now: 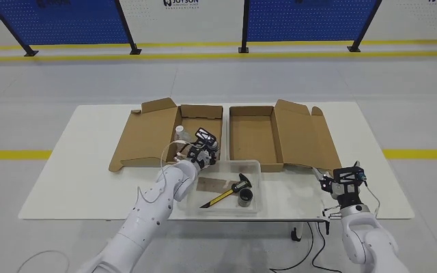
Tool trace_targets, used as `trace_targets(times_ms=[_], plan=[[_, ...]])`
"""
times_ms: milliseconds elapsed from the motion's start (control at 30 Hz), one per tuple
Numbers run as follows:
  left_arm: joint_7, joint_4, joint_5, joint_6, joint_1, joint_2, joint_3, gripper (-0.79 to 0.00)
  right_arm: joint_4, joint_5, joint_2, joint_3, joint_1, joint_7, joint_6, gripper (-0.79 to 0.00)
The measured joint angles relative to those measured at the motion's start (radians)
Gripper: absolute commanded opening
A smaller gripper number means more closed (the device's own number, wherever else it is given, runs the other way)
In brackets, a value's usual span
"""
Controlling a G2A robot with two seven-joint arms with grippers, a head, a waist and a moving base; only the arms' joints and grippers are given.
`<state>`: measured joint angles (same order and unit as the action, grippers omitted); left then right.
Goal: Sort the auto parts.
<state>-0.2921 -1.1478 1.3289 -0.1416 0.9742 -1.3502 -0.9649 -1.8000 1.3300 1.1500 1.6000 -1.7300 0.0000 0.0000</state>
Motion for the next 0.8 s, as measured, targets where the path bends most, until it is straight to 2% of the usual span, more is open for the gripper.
trace_targets(times_ms=[567,600,667,700,733,800], plan=[[-0.140,-0.050,-0.059,-0.044,0.028,0.004,-0.041,-0.785,0.000,0.000,0.000,0.000,0.000,0.000,0.000,0.000],[-0.145,-0.051,-0.056,-0.046,0.028,0.004,-0.042,-0.711,0.000,0.000,0.000,0.000,0.000,0.000,0.000,0.000],[-0.152,-0.054,-0.052,-0.047,0.029,0.005,-0.044,-0.483,0.000,0.000,0.000,0.000,0.000,0.000,0.000,0.000],[-0.155,-0.055,-0.051,-0.047,0.030,0.005,-0.044,-0.225,0.000,0.000,0.000,0.000,0.000,0.000,0.000,0.000],[-0.157,-0.056,-0.049,-0.047,0.030,0.005,-0.045,0.000,0.000,0.000,0.000,0.000,0.000,0.000,0.000,0.000],[-0.161,-0.056,-0.042,-0.045,0.029,0.005,-0.045,0.000,0.000,0.000,0.000,0.000,0.000,0.000,0.000,0.000]])
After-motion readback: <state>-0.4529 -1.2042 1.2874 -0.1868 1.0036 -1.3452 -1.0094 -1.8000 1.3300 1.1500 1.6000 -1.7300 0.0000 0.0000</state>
